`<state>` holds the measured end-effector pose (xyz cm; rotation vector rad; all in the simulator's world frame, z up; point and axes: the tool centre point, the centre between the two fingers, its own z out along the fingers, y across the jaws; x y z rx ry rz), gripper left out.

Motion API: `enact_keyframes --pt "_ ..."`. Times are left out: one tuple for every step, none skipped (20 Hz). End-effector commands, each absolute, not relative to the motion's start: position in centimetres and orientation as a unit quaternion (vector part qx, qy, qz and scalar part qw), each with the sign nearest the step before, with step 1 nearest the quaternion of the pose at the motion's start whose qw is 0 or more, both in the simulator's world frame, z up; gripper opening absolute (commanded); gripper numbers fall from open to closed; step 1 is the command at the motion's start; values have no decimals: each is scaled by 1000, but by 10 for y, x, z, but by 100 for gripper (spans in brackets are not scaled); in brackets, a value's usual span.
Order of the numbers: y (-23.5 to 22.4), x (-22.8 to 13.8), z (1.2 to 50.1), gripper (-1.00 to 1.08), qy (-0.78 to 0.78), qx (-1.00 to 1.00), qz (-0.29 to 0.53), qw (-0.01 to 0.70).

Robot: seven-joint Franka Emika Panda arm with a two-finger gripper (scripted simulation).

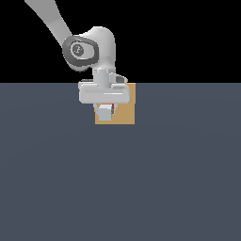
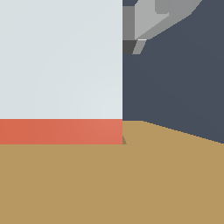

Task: Insert the peg into the horizontal hole in a box.

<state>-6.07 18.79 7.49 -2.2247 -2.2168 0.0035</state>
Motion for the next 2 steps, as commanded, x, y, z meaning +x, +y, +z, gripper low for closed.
enact_keyframes --pt "197 -58 77 -100 -707 -708 -2 0" --pt "197 -58 77 -100 -707 -708 -2 0"
